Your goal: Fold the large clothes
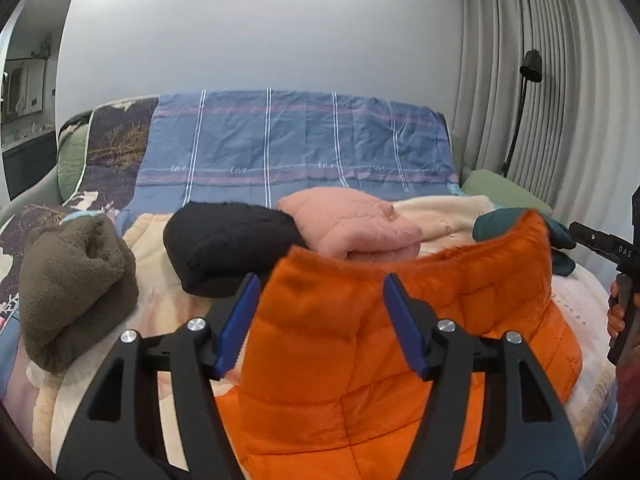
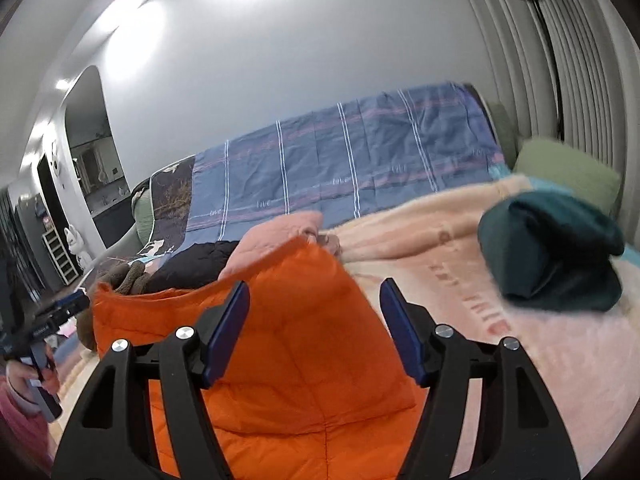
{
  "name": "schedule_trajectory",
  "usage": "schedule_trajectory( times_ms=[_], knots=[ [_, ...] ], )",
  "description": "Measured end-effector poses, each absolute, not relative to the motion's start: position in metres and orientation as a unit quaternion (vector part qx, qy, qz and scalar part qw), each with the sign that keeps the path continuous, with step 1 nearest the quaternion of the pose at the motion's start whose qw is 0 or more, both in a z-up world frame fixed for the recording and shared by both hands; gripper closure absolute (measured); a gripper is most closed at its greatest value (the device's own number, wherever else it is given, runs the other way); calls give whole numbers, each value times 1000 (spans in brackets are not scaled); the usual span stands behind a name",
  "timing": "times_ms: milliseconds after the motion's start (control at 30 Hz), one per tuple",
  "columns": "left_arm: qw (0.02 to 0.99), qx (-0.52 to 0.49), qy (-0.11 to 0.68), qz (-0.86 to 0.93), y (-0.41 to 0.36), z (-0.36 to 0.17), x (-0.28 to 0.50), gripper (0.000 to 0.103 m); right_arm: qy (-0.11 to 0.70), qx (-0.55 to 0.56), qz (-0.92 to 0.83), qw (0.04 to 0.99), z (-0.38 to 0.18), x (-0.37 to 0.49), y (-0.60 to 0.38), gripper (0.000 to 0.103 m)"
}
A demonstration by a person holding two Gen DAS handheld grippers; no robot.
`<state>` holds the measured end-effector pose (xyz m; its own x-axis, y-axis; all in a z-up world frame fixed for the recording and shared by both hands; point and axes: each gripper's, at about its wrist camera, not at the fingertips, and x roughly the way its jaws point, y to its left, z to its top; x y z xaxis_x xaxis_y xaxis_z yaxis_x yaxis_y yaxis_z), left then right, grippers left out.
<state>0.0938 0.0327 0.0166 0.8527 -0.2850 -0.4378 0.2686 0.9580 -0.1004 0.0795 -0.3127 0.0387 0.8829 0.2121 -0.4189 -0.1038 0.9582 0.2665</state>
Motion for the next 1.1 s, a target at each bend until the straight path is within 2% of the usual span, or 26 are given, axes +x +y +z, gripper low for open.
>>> schedule_trajectory(
  times_ms=[133,267,367,400,433,500,533,600,700,767,833,900,1000,1100],
  knots=[
    [955,9,262,-142,26,-8,106,35,272,116,71,953,11,96,-311,35],
    [935,57,342,-75,19,-54,129,35,380,100,4,920,-41,127,-313,35],
    [916,42,390,-79,22,-88,135,34,429,148,1,891,-83,132,-325,36],
    [914,33,396,-86,24,-95,133,34,425,157,9,891,-87,127,-327,45],
    [913,25,396,-92,27,-99,130,34,419,156,18,894,-87,123,-328,61],
    [914,10,391,-108,33,-101,123,36,400,148,27,904,-81,110,-326,80],
    [913,3,392,-112,35,-102,121,38,392,145,27,908,-78,105,-326,86],
    [911,-12,395,-116,36,-105,109,44,378,134,22,916,-70,90,-321,90],
    [920,21,377,-106,30,-106,84,43,378,102,11,920,-66,76,-314,87],
    [924,36,369,-94,28,-103,76,42,389,87,-1,917,-74,77,-315,76],
    [928,41,362,-80,30,-94,75,41,390,90,-8,916,-76,80,-319,62],
    [937,38,340,-67,32,-75,75,43,378,113,-19,919,-63,77,-325,58],
    [946,3,309,-93,29,-43,73,43,337,138,2,931,-34,76,-324,47],
    [946,-18,296,-135,8,-20,90,43,325,127,57,935,-11,97,-300,43]
  ],
)
